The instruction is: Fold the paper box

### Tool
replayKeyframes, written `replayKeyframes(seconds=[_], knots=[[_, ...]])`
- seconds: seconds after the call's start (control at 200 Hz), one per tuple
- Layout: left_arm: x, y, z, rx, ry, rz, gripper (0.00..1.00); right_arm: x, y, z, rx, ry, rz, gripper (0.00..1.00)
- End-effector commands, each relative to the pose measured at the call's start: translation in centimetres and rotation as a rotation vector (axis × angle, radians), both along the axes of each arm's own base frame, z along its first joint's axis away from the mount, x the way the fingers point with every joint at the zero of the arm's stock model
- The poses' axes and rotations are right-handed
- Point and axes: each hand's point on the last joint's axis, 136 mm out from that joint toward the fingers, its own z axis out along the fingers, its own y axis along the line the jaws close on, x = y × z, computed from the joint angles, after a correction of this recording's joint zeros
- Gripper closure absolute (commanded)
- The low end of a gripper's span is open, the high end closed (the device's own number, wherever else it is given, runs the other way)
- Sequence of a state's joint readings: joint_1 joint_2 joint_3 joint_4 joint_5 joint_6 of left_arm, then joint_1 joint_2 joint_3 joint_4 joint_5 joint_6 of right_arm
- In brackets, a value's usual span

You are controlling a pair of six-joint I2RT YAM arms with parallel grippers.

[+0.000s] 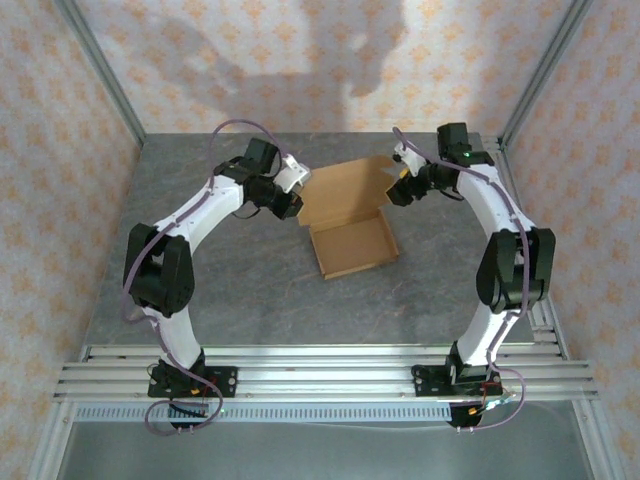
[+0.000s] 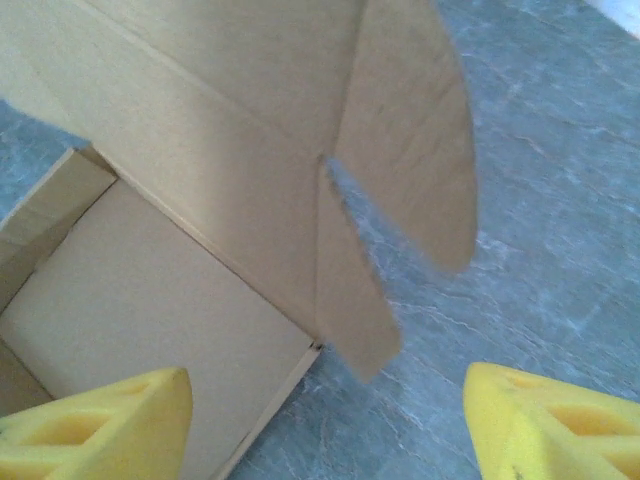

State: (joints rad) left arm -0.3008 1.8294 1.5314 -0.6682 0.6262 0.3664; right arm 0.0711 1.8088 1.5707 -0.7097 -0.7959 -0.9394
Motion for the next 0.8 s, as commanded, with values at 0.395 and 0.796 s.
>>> replayKeyframes(seconds=[0.395, 0.796], knots=[[-0.3, 0.2, 1.0, 0.019, 0.017, -0.108, 1.00, -2.7, 1.5, 1.1, 0.026, 0.143, 0.248, 0.82], [-0.2, 0.2, 0.7, 0.024, 0.028, -0.106, 1.00, -2.9, 1.9, 0.9, 0.008, 0.148, 0.209, 0.94]])
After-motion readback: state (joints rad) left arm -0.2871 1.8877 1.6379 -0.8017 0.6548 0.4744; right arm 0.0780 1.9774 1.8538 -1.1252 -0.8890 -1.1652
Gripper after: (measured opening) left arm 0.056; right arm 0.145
